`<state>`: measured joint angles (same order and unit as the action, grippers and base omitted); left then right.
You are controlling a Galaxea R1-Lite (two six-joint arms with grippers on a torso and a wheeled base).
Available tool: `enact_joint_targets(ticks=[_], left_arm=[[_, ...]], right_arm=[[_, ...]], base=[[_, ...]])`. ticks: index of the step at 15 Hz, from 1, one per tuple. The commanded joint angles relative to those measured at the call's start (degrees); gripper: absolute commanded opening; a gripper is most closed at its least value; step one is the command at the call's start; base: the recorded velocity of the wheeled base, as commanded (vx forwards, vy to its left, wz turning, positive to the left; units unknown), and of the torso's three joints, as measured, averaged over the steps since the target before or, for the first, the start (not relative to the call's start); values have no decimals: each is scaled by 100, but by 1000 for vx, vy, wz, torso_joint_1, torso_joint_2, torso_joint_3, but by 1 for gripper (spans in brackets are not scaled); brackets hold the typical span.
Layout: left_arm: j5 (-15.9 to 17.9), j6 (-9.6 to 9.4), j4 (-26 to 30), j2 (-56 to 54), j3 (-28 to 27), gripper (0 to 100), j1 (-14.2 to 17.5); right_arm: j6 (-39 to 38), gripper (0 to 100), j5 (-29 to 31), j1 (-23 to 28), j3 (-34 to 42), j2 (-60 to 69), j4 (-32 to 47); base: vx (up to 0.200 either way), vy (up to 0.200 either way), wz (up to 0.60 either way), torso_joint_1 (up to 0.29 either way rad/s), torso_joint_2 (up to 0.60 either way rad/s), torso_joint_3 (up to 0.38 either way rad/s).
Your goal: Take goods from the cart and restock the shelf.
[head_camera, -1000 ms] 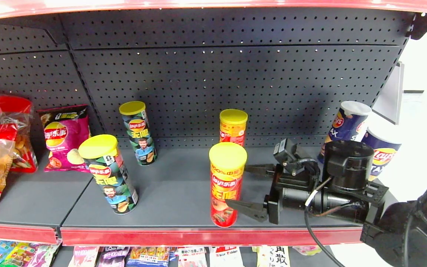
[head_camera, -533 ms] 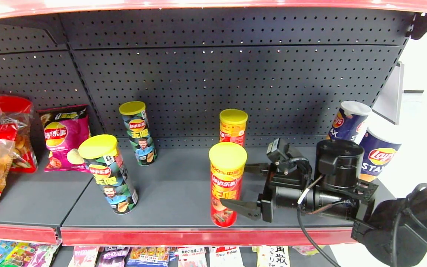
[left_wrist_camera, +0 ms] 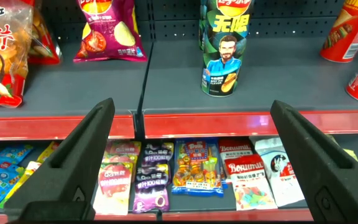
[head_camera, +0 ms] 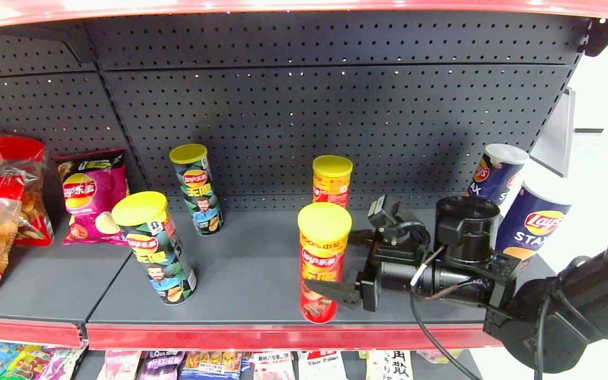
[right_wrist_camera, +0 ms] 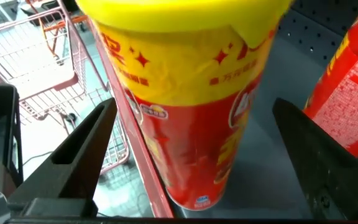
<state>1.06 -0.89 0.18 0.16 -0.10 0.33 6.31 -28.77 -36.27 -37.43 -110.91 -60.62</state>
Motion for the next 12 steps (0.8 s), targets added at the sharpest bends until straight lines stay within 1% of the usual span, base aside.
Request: enact_joint_targets(ticks=[1, 12], left_arm=[[-1, 1, -1, 2, 1, 100, 2], [-1, 1, -1, 2, 1, 100, 2]], right_arm=[[1, 100, 3, -21, -98, -89, 7], [-16, 100, 3, 6, -388, -300, 7]], base=[[0, 0, 0, 0, 0, 0], [0, 0, 0, 0, 0, 0]])
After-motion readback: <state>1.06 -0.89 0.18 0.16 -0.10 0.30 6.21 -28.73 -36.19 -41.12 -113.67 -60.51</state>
